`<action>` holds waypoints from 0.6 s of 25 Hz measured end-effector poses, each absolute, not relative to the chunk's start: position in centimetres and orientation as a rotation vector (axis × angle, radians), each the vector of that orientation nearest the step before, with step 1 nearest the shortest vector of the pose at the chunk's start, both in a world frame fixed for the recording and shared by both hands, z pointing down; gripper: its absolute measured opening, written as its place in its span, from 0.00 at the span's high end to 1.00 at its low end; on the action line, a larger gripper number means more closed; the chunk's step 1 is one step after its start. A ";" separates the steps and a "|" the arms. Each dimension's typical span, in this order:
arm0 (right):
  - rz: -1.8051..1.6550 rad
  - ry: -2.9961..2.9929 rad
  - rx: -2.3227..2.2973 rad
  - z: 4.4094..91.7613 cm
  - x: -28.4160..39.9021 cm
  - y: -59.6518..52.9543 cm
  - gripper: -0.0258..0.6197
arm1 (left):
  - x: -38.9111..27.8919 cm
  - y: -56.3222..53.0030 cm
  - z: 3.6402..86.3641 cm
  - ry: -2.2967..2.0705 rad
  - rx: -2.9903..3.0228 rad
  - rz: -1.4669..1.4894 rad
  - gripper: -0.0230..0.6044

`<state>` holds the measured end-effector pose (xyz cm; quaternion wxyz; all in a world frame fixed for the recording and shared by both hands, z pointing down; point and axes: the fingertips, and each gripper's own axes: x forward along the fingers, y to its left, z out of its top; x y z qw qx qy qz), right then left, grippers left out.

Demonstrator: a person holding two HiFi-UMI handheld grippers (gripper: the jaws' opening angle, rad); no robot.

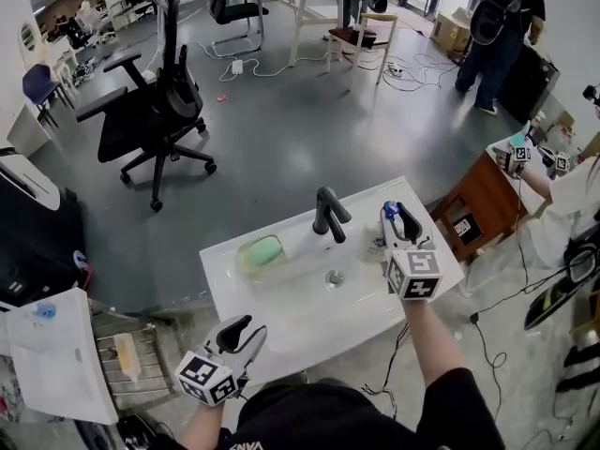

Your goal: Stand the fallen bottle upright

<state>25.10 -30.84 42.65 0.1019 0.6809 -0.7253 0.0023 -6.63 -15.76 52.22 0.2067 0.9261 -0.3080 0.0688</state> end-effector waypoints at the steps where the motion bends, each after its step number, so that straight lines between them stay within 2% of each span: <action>1: 0.003 -2.134 2.017 42.8 25.2 -31.3 0.75 | -6.7 -16.0 52.3 -0.859 2.575 0.192 0.69; 15: -0.083 -2.219 1.945 43.6 26.3 -37.2 0.75 | -3.8 -19.2 52.8 -0.910 2.519 0.221 0.70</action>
